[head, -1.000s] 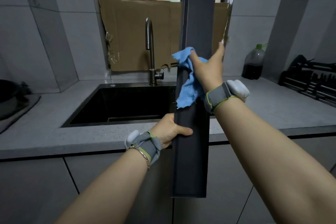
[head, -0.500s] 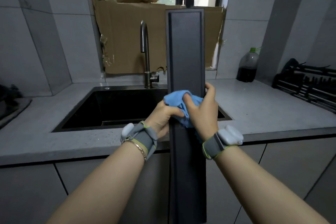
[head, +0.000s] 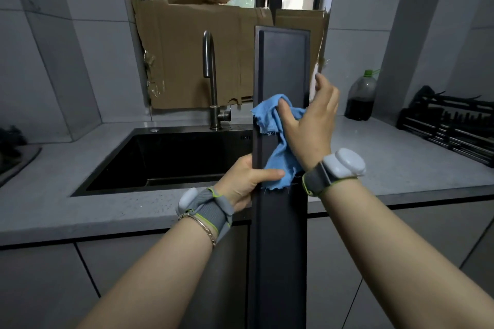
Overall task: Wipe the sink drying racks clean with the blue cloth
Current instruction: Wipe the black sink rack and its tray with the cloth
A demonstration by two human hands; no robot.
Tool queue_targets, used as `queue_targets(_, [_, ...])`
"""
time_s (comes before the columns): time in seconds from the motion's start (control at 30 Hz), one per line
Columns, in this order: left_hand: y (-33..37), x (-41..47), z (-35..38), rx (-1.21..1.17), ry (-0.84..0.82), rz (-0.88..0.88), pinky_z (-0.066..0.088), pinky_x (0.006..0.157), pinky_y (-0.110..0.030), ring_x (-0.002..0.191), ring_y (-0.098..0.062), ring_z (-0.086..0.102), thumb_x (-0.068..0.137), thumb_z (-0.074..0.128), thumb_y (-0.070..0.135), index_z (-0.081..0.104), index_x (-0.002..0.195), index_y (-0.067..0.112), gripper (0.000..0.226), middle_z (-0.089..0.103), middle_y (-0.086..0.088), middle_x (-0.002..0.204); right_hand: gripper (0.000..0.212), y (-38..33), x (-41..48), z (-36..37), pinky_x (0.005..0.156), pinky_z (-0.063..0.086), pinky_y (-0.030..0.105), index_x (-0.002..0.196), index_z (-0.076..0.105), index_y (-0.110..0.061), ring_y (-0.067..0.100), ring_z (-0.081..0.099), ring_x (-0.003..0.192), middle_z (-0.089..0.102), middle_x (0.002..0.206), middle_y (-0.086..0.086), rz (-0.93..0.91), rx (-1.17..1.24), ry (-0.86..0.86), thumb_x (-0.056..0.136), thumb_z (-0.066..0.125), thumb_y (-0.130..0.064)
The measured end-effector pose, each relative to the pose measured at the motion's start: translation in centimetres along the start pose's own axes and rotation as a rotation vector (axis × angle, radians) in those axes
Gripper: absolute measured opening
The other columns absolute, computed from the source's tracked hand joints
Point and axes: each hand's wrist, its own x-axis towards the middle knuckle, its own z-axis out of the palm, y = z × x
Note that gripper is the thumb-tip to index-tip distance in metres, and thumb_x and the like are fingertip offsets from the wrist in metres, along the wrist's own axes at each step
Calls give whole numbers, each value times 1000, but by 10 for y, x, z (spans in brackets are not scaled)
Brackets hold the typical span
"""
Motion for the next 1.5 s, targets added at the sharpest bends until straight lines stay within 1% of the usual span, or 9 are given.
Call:
queue_targets(0.13, [7,4,0,-26,22,81,58,76,-35,77,-20,69,81,57,-13,61,101,1,25,69,-11,90,68,0,-12,3,95,31,23,137,33,-3,26,41,117,40,127,16,-25,75,-123,82,67,-24])
queue_targets(0.33, [-10,-2,-5,68,13,46,58,72,-30,76,-17,69,78,59,-16,63,95,2,25,72,-5,84,79,17,-44,8,99,36,24,146,16,-16,19,41,127,37,142,7,218,220,-328,84,61,-33])
queue_targets(0.47, [-20,-2,-3,112,-5,28,56,68,-25,70,-11,68,78,61,-14,64,86,2,19,72,0,76,80,14,-26,9,105,39,38,145,18,-15,23,42,129,40,143,10,217,241,-257,83,62,-40])
queue_targets(0.67, [-17,0,9,115,-15,48,56,67,-25,72,-9,67,78,63,-11,66,91,7,22,72,3,78,73,1,9,9,80,35,21,139,27,-12,27,49,113,48,130,16,133,155,-200,84,63,-42])
queue_targets(0.83, [2,14,2,-55,116,130,57,75,-32,78,-19,67,77,51,-25,60,100,5,38,70,-5,87,67,5,-5,3,86,28,12,138,31,-11,20,43,123,43,138,8,61,132,-271,85,63,-38])
queue_targets(1.1, [-13,18,15,68,46,153,57,76,-30,76,-13,68,72,67,-18,62,95,9,36,72,2,82,85,-4,14,-3,82,33,22,147,18,-24,21,46,114,39,133,8,73,30,-245,80,64,-49])
queue_targets(1.27, [-21,31,17,141,6,124,53,70,-21,78,-5,66,74,64,-19,57,102,10,41,68,1,90,44,7,43,0,71,36,25,106,54,-15,21,56,91,60,97,2,76,-36,-182,80,64,-49])
queue_targets(1.37, [-24,49,26,156,-14,78,53,66,-21,75,-3,66,72,64,-22,57,99,12,43,68,4,87,29,21,64,1,65,38,30,77,52,-14,19,52,71,53,69,-3,95,29,-112,85,60,-40])
queue_targets(1.5, [-19,83,36,147,-32,34,55,78,-36,80,-14,64,74,66,-16,60,98,13,38,67,-2,88,41,52,102,1,59,30,27,54,38,-21,11,38,56,39,53,-7,159,115,-64,91,56,-27])
